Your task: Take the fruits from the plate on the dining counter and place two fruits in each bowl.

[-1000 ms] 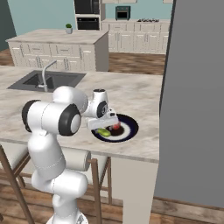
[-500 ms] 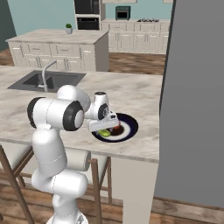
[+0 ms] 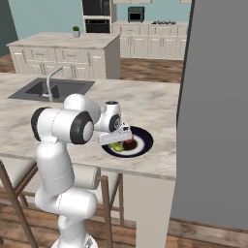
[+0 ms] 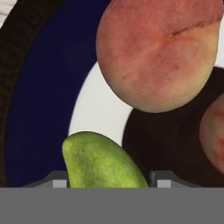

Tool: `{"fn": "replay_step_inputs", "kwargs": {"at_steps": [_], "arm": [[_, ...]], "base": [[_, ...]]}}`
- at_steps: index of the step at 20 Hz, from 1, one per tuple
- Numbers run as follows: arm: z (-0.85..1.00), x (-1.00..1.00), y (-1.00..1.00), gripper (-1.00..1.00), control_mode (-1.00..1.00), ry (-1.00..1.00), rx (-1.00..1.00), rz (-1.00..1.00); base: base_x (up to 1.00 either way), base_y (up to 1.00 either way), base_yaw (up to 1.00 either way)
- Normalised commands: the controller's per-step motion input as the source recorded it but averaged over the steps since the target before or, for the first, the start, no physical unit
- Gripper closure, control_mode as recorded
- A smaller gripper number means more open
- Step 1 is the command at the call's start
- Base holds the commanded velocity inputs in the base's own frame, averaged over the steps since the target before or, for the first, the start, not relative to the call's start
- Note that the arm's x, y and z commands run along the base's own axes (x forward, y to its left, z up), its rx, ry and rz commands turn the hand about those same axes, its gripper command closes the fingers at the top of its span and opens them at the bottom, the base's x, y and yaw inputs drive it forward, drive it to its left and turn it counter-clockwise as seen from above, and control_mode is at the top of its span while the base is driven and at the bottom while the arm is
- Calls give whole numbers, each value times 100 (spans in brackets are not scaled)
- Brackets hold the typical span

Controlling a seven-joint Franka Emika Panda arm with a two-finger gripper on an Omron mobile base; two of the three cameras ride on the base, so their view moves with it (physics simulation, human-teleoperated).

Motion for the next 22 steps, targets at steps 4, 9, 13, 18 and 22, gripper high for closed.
{"fn": "replay_step_inputs", "kwargs": {"at_steps": [4, 9, 13, 18, 22], "arm": [[5, 0, 0, 100, -100, 0, 0, 0], [63, -17, 0, 100, -100, 0, 3, 0], [70, 2, 41, 100, -100, -7, 6, 0], [70, 36, 97, 100, -100, -13, 4, -5], [70, 44, 100, 100, -100, -5, 0, -9]], "base": [[0, 0, 0], [0, 0, 0], [0, 0, 0], [0, 0, 0], [0, 0, 0]]}}
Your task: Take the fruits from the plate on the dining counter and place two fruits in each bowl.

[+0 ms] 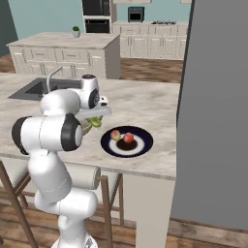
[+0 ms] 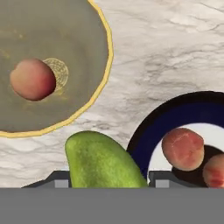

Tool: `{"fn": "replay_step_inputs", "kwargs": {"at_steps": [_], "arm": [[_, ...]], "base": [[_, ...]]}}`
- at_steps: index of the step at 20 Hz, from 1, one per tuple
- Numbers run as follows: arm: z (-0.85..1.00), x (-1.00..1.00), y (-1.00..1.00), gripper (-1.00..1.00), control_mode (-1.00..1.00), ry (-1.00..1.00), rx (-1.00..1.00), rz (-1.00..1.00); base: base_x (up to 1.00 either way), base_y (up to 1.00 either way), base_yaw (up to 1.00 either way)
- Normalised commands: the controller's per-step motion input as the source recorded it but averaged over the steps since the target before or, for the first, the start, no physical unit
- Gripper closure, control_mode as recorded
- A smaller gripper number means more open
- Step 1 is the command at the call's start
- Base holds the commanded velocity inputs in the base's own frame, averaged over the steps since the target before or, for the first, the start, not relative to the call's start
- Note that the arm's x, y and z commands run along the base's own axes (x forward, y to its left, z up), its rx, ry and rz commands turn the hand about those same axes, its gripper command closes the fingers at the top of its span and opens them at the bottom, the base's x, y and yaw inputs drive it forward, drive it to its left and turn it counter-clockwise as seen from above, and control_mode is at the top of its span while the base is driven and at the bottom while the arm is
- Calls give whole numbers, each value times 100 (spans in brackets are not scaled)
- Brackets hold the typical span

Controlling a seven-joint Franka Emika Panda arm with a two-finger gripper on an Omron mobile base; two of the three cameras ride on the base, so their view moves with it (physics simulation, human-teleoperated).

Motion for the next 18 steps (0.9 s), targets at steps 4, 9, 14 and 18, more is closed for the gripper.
{"fn": "replay_step_inputs", "kwargs": {"at_steps": [4, 9, 14, 18], "arm": [[23, 45, 94, 100, -100, -2, 2, -21], [-11, 14, 44, 100, -100, -4, 1, -45], [-2, 33, 43, 100, -100, -6, 6, -39], [-22, 54, 40, 100, -100, -1, 12, -22]], "base": [[0, 0, 0], [0, 0, 0], [0, 0, 0], [0, 0, 0]]}}
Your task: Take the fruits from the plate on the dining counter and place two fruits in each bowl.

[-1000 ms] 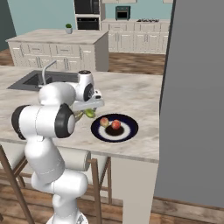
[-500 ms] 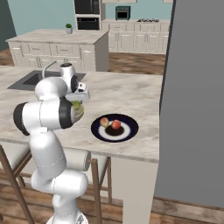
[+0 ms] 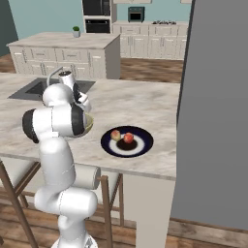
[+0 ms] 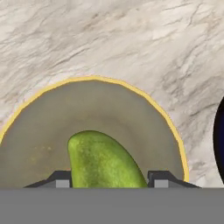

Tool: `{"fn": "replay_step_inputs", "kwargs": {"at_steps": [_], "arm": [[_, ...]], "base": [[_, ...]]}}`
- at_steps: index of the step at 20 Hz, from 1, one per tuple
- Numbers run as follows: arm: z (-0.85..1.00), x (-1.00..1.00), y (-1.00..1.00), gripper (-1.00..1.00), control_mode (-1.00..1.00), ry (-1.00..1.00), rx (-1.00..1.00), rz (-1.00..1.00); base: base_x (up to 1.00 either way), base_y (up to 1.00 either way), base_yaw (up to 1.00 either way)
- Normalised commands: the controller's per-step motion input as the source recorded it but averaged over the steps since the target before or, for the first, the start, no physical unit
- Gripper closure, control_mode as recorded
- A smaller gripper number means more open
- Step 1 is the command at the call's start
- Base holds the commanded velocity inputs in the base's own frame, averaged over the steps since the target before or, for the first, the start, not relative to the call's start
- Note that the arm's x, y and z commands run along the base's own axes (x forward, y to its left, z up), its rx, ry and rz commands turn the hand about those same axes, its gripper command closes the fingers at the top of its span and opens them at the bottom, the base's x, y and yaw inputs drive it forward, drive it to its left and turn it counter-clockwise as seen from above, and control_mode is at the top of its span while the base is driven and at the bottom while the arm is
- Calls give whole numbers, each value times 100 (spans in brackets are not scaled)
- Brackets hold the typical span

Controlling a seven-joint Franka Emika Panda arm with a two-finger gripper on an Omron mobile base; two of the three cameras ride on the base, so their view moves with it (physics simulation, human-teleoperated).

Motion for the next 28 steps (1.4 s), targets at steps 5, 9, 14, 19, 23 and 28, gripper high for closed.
{"fn": "replay_step_inputs", "kwargs": {"at_steps": [5, 9, 14, 19, 23, 28], "arm": [[-30, 20, 4, 100, -100, 11, 4, -5], [-23, 0, 0, 100, -100, 16, 0, 11], [-24, 4, 1, 100, -100, 7, 0, 9], [-18, -6, 4, 100, -100, 19, 0, 2], [-4, -30, 6, 100, -100, 9, 0, 1], [-20, 1, 21, 100, -100, 0, 0, 0]], "base": [[0, 0, 0], [0, 0, 0], [0, 0, 0], [0, 0, 0], [0, 0, 0], [0, 0, 0]]}}
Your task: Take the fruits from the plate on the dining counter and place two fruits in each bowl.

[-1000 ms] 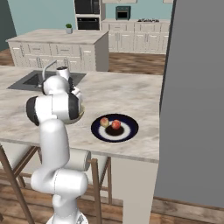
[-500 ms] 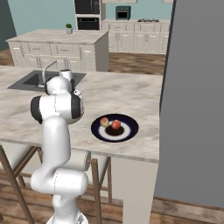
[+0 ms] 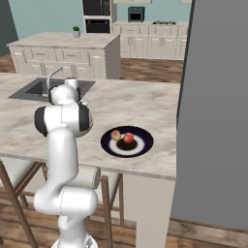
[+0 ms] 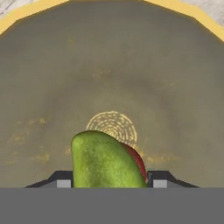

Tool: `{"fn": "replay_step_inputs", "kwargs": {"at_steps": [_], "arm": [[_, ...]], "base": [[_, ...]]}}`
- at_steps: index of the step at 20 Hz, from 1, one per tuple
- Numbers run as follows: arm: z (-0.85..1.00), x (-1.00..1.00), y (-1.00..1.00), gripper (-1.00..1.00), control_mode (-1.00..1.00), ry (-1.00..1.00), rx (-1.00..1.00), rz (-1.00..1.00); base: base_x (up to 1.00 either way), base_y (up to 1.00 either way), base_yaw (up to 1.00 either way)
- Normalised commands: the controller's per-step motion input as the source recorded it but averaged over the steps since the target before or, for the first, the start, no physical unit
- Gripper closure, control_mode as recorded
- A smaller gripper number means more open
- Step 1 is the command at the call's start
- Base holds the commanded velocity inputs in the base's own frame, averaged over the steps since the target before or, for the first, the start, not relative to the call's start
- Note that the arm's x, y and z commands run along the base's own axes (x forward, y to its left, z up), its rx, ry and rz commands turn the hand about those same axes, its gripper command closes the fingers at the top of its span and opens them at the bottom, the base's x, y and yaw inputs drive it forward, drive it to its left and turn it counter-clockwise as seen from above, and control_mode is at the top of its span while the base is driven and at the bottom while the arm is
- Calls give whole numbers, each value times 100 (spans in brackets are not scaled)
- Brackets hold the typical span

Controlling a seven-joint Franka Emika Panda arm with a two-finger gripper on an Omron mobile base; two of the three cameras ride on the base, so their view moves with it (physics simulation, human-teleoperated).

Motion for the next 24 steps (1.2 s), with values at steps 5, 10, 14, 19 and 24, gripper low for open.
{"fn": "replay_step_inputs", "kwargs": {"at_steps": [5, 10, 14, 19, 24], "arm": [[-26, 2, 3, 100, -100, -3, 0, 0], [-7, 2, 0, 100, -100, -3, 0, 0], [0, 0, 0, -100, -100, 0, 0, 0], [11, 0, -2, -100, -100, 0, 0, 0], [27, 0, -19, -100, -100, 0, 0, 0]], "base": [[0, 0, 0], [0, 0, 0], [0, 0, 0], [0, 0, 0], [0, 0, 0]]}}
